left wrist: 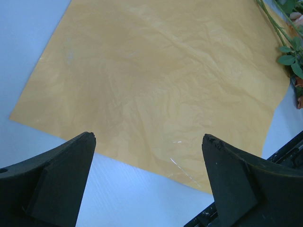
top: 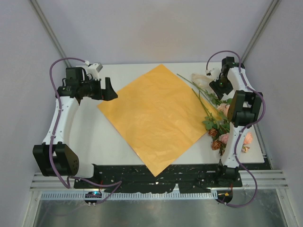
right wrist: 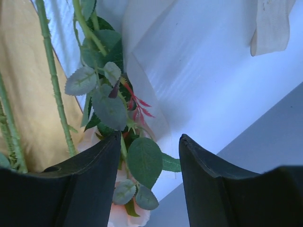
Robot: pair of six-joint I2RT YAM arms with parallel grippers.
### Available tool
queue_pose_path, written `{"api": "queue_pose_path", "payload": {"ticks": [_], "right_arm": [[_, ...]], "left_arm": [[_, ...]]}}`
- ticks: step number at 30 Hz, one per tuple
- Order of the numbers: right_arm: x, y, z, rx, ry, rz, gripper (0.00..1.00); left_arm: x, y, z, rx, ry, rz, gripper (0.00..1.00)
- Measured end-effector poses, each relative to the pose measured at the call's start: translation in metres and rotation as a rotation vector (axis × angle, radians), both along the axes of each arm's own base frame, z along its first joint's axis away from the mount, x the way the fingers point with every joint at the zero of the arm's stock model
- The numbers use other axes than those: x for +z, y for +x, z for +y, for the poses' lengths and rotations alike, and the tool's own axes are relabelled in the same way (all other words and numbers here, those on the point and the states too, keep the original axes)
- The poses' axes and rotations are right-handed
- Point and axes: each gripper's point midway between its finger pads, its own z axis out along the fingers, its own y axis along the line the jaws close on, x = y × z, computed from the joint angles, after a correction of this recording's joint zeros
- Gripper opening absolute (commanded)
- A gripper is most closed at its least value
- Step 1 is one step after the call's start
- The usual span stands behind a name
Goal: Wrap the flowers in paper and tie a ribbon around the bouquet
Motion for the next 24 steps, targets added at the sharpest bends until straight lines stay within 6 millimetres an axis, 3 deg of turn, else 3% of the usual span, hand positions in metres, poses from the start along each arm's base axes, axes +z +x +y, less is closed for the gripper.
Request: {"api": "queue_pose_path", "payload": {"ticks": [9,16,18,24], "right_arm": [[-0.014,0.002,-0.008,0.047,-0.028,0.027,0.66],[-0.029,-0.008,-0.002,0.072,0.023,0.067,0.65],[-0.033,-0.012,-0.001,0.080,0.027,0.084,0.44],[-0.044,-0.022,-0.006,0.088,0.029,0.135,0.17]], "left_arm": [[-0.011,0.005,0.004,0.017,0.015,0.028,1.00],[-0.015,0.007,0.006,0.030,0.027,0.038,1.00],[-0.016,0.007,0.007,0.032,0.029,0.039,1.00],[-0.013,0.008,0.008,0.037,0.031,0.038,1.00]]}}
